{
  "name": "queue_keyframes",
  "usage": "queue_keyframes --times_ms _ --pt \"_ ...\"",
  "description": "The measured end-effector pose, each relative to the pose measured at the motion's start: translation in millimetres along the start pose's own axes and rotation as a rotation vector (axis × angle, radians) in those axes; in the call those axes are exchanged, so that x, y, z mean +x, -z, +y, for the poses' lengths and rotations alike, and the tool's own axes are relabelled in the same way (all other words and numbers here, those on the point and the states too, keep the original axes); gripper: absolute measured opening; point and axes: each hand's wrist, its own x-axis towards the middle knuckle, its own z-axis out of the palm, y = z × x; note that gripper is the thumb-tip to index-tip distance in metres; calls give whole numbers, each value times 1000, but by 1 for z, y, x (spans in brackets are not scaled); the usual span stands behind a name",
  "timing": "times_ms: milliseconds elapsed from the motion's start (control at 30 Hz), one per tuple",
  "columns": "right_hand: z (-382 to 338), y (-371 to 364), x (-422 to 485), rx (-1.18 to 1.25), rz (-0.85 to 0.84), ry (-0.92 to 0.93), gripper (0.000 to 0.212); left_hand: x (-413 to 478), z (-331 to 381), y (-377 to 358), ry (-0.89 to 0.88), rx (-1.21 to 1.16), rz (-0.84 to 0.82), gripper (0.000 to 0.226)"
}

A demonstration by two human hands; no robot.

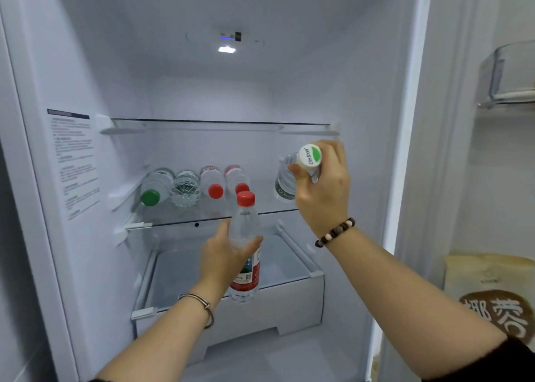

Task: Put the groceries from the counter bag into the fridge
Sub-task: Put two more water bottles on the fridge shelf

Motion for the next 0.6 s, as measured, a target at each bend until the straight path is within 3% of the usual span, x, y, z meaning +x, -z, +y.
queue_keyframes --times_ms 233,467,600 --pt "33 -26 -20 -46 -138 -93 21 2 1 1 53 -1 0 58" --pt "66 -53 -29 -199 -295 -446 22 3 -3 -1 63 -109 -33 53" --pt "85 -73 -15 -351 -525 -526 33 7 -7 -3 50 -148 -90 55"
